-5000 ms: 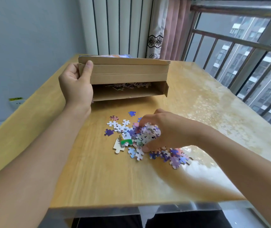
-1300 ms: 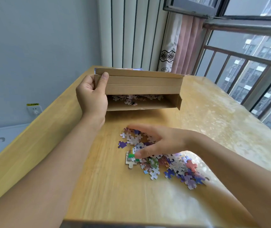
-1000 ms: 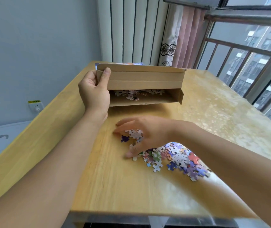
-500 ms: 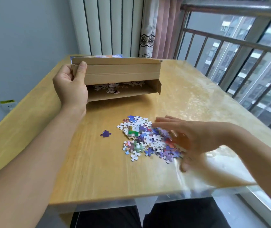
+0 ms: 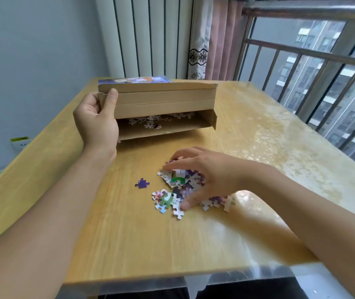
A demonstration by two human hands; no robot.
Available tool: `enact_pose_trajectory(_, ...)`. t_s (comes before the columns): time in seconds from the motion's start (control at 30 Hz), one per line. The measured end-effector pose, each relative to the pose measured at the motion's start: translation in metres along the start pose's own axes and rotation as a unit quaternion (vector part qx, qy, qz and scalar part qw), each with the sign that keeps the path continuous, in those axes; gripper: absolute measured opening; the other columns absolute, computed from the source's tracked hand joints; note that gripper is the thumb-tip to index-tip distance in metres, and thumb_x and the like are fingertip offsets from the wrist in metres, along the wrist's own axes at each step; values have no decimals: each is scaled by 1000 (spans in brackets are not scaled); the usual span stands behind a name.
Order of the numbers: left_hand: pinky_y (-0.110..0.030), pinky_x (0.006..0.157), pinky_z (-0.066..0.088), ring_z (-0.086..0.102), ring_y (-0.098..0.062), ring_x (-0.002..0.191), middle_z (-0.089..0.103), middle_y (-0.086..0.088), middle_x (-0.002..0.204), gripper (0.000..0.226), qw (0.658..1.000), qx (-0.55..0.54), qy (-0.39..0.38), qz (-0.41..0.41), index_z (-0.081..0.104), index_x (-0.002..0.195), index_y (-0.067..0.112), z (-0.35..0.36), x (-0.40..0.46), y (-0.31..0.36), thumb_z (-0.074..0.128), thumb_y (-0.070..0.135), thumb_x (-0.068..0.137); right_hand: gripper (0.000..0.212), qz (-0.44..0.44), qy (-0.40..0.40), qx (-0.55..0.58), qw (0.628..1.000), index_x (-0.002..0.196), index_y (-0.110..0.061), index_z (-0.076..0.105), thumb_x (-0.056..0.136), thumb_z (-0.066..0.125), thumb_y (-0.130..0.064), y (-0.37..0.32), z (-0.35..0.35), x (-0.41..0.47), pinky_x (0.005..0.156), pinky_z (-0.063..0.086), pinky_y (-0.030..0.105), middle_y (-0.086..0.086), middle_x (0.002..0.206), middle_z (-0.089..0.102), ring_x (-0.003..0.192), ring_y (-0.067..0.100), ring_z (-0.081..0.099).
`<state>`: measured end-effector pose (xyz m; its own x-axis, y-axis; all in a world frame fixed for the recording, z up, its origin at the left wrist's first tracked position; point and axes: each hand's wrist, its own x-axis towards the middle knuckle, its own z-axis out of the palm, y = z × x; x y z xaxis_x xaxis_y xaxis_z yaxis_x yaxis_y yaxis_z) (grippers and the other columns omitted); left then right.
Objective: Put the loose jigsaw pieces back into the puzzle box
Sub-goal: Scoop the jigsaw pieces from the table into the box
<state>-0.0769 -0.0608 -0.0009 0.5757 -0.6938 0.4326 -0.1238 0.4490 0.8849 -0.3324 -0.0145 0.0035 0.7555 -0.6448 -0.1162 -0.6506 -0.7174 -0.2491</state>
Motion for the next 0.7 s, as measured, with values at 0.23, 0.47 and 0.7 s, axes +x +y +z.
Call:
enact_pose_trajectory(0.23, -45, 54, 42, 46, -32, 64, 61, 5, 72, 31, 1000, -9, -3, 0, 60, 74, 22, 0, 3, -1, 69, 47, 89, 60, 9, 17, 52, 998, 134, -45, 53, 80, 76, -59, 0, -3, 0, 103, 44, 33, -14, 128, 49, 119, 6, 46)
enact_pose_trajectory(0.47, -50, 60, 44, 49, -29, 67, 63, 13, 69, 29, 1000, -16, 3, -5, 60, 71, 25, 0, 1, 2, 70, 45, 90, 112, 67, -121, -19, 990, 147, -63, 20, 57, 86, -67, 1, -23, -12, 113, 36, 48, -24, 153, 25, 140, 11, 25)
enact_pose_trajectory(0.7, -39, 46, 39, 43, -28, 64, 57, 6, 67, 31, 1000, -19, 1, -2, 56, 71, 23, 0, 1, 1, 70, 40, 92, 72, 86, -117, -2, 989, 135, -53, 49, 75, 86, -40, -7, -31, -4, 95, 51, 46, -6, 126, 47, 112, 22, 54)
